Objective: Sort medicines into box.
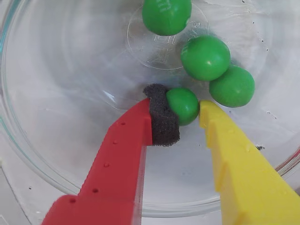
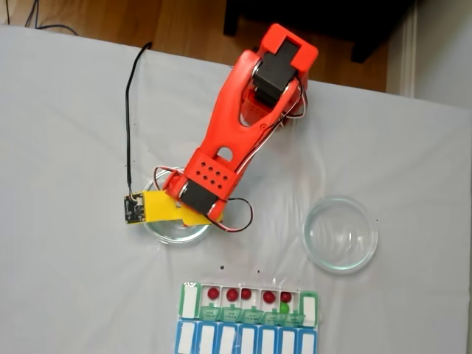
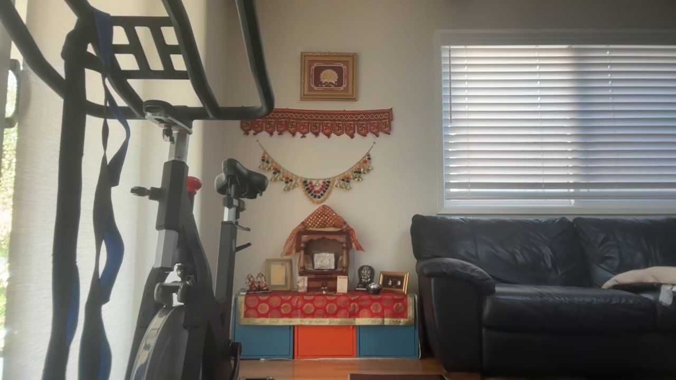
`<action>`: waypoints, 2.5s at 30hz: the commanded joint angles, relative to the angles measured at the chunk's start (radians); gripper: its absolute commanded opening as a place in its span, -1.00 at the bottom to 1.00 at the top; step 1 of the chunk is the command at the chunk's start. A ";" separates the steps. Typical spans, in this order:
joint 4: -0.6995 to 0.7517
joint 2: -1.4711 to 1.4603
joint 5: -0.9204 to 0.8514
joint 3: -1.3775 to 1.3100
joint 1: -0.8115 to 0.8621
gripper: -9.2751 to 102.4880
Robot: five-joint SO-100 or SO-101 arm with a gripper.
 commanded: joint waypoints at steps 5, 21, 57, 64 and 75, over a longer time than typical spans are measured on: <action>-0.092 0.067 0.041 -0.081 0.060 -0.80; 0.028 0.163 0.080 -0.322 0.095 -0.81; -0.176 0.026 0.555 -0.371 -0.483 -0.82; -0.196 -0.049 0.572 -0.469 -0.466 -0.81; -0.183 -0.149 0.598 -0.607 -0.476 -0.81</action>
